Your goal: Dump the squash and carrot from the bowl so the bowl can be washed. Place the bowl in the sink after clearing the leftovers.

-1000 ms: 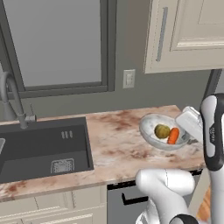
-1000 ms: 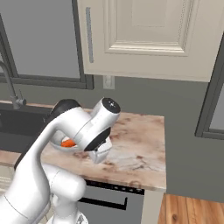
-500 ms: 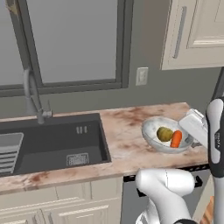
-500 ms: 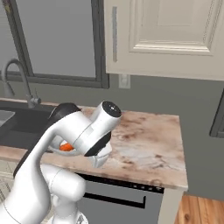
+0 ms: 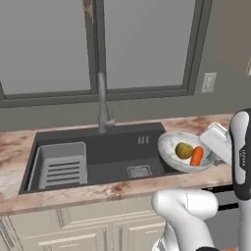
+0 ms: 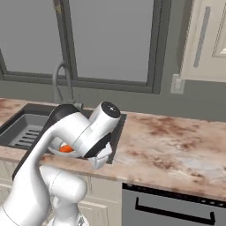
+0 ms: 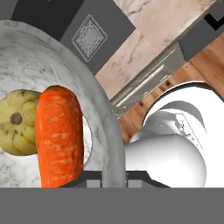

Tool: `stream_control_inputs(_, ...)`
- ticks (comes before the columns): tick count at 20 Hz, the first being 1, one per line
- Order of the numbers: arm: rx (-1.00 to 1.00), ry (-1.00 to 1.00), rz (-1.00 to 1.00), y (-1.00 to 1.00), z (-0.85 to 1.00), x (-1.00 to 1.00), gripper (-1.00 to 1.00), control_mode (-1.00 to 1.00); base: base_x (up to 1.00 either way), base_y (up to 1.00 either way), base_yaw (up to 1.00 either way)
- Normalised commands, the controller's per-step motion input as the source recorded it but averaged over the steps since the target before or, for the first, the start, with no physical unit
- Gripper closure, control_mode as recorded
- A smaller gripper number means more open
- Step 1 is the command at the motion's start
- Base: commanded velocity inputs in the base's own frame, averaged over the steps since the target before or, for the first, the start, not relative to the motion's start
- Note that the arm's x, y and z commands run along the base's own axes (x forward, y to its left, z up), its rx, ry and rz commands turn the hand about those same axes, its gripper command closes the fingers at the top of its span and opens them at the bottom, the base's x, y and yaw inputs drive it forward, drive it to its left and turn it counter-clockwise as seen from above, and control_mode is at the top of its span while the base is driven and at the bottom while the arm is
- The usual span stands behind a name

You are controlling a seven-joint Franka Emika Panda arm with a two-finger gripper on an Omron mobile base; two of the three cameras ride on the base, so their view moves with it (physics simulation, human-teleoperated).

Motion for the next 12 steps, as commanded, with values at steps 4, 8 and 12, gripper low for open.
stream_control_inputs(4,0.00,0.00,0.00,0.00,0.00,0.00,1.00,1.00,0.27,0.62,0.01)
stream_control_inputs(8,0.00,0.00,0.00,0.00,0.00,0.00,1.00,1.00,0.37,0.23,0.00)
stream_control_inputs(12,0.00,0.00,0.00,0.00,0.00,0.00,1.00,1.00,0.41,0.01,0.00)
